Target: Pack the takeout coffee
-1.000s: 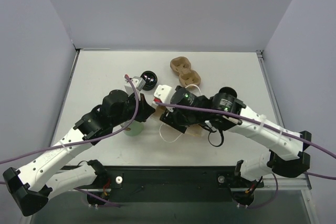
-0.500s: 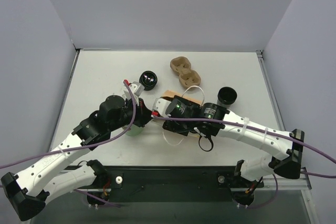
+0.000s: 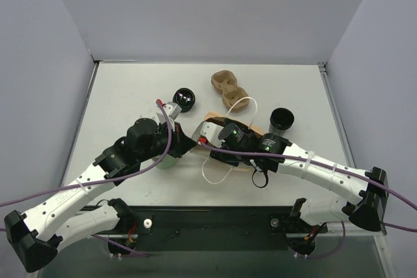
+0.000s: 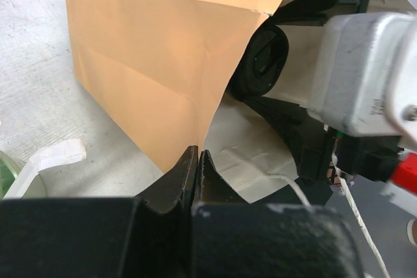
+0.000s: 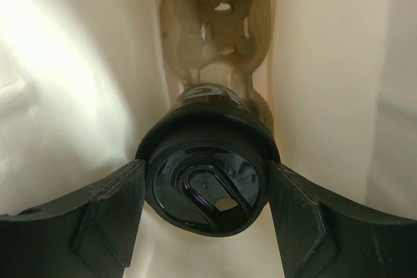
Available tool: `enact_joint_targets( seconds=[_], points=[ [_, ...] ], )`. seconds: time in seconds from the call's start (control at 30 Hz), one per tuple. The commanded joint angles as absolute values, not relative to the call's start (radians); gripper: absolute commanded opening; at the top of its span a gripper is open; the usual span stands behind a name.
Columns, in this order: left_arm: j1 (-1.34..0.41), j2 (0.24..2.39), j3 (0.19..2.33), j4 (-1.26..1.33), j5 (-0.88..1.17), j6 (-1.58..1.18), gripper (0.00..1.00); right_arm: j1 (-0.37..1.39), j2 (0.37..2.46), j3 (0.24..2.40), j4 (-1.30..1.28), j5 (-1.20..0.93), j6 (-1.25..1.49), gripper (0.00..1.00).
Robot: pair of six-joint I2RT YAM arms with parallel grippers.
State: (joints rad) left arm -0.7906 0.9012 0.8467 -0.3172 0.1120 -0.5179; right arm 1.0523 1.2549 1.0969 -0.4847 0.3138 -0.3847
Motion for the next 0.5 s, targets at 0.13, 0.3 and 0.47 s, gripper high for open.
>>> enact_joint_targets(
  seconds=[0.13,0.3,0.47],
  points=[
    [-0.793,0.907,0.836,-0.229,0.135,-0.54,0.0,1.022,1.267,1.028,-0.351,0.314,-0.466,0.43],
    [-0.793,0.9,0.838,-0.248,0.107,-0.538,0.0,1.028,1.256,1.086,-0.399,0.291,-0.532,0.43],
    [-0.796,0.87,0.821,-0.244,0.037,-0.523,0.0,1.032,1.269,1.172,-0.534,0.264,-0.575,0.43]
  ],
)
